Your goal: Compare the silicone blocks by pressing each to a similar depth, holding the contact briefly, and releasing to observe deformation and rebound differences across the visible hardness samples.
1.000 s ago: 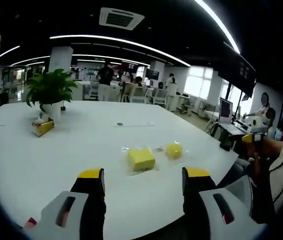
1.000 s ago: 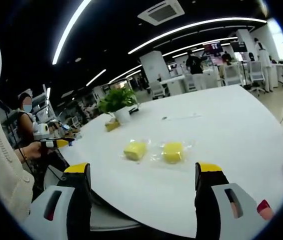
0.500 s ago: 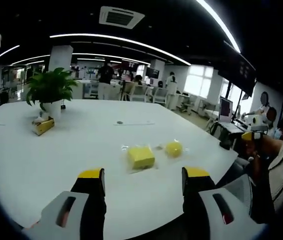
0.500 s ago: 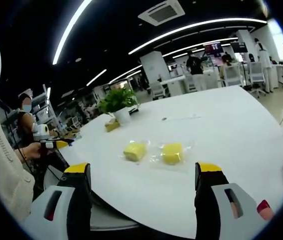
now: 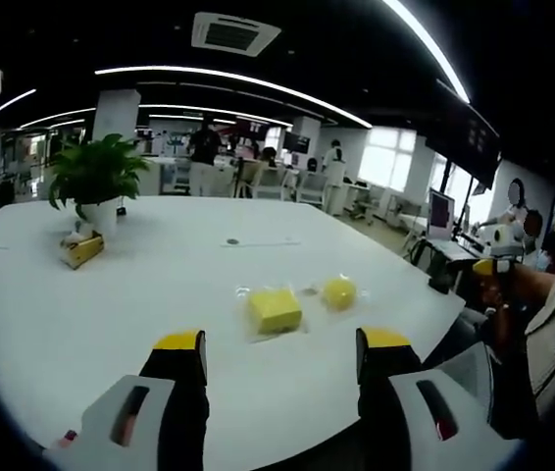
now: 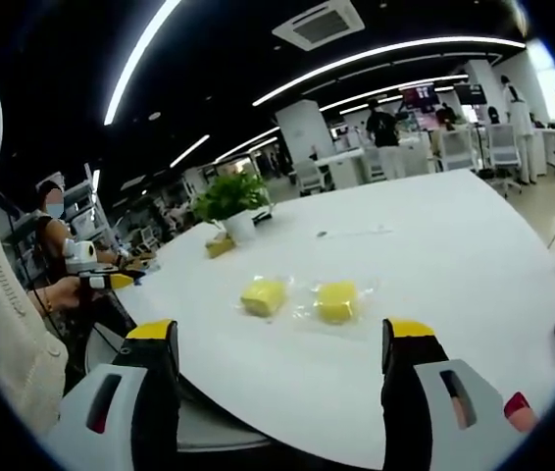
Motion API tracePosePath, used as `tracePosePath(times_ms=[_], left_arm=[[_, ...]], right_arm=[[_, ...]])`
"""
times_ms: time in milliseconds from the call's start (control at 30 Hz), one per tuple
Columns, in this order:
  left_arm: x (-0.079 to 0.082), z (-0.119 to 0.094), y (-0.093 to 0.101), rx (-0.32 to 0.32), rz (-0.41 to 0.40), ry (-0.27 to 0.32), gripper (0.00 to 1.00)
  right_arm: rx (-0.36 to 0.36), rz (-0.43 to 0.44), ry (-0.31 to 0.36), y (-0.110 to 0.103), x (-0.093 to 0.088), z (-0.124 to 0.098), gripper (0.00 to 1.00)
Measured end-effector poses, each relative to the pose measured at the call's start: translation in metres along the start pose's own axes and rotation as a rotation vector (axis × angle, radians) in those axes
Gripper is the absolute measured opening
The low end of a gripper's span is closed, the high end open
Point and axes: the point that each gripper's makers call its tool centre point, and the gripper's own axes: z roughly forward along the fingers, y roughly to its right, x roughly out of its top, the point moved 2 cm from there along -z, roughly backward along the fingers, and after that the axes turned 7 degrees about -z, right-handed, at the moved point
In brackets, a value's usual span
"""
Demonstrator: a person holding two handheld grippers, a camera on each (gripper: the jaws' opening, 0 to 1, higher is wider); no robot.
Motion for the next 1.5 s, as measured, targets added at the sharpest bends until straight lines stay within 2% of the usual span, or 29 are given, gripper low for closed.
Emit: tracePosePath(times_ms=[133,267,633,1033,1367,1500], left_arm=[[-0.001,0.0,-0.001,0.0,0.0,-0.001,0.61],[-0.001,-0.001,-0.002,0.003,0.0,0.005,0.64],[0.0,0.0,-0.005,0.003,-0.023,0.022,0.64],[-0.002,0.008,-0.008,-0.013,-0.035,-0.01,0.63],[0.01,0.041,-0.019,-0.051,-0.087,-0.036,0.61],[0.01,0.056,-0.024,-0.059,-0.079,-0.062,0.61]], right_arm=[[0.002,0.002,0.004,-0.001,0.001,0.001,0.79],[0.003,0.023,0.037,-0.001,0.007,0.0,0.79],[0.006,0.017,0.023,-0.002,0.006,0.002,0.79],[-0.002,0.011,0.0,-0.001,0.003,0.004,0.79],[-0.006,0.021,-0.021,-0.001,0.002,0.014,0.79],[-0.016,0.024,-0.028,0.0,0.002,0.018,0.79]])
